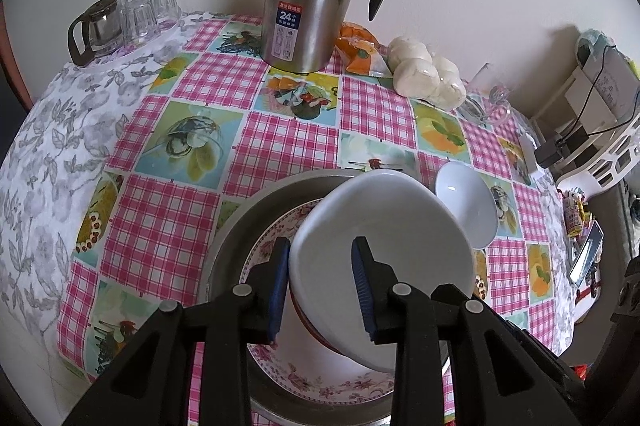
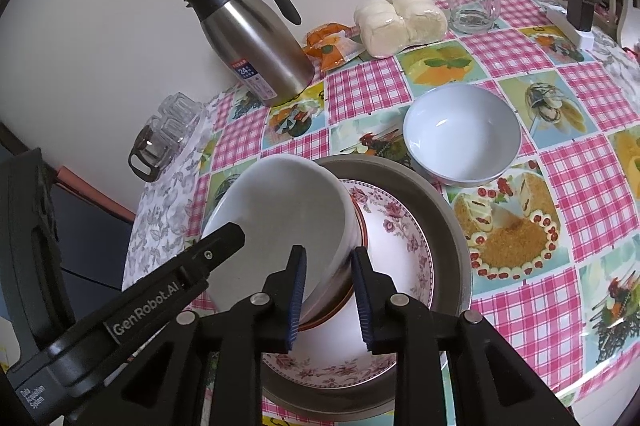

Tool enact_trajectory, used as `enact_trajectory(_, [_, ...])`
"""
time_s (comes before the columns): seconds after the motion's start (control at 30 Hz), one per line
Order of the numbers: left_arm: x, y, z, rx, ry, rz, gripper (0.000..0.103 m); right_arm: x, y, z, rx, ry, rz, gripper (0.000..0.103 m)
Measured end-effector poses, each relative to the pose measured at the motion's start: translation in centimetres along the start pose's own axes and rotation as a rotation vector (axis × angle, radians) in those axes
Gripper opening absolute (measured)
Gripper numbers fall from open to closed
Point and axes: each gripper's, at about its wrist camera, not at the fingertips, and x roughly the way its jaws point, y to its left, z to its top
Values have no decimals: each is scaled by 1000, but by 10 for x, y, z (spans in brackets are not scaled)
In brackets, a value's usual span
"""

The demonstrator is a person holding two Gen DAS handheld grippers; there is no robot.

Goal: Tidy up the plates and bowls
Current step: 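Open both tools to release the white square bowl and withdraw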

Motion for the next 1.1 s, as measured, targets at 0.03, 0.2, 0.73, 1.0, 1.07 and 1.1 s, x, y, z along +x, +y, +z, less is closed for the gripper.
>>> enact_trajectory(0.03, [0, 0, 0, 0, -1, -1, 32, 0, 0, 0, 0, -1, 0, 27])
enact_trajectory(0.2, [-1, 0, 0, 1, -2, 0, 32, -3, 1, 0, -2, -5, 1, 27])
enact_trajectory(0.73, [-10, 4, 0, -17, -40, 11, 38, -14, 2, 1, -9, -39, 15, 27])
enact_trajectory(1.0, [-22, 13, 2, -53, -81, 70, 58, -20, 5, 2, -39, -68, -34, 49])
enact_trajectory(1.07, [-23, 16, 2, -61, -86, 90, 58, -21, 5, 2, -45, -76, -53, 57])
enact_trajectory(1.1, [-23, 18, 2, -66, -88, 100, 58, -21, 4, 3, -48, -80, -62, 59])
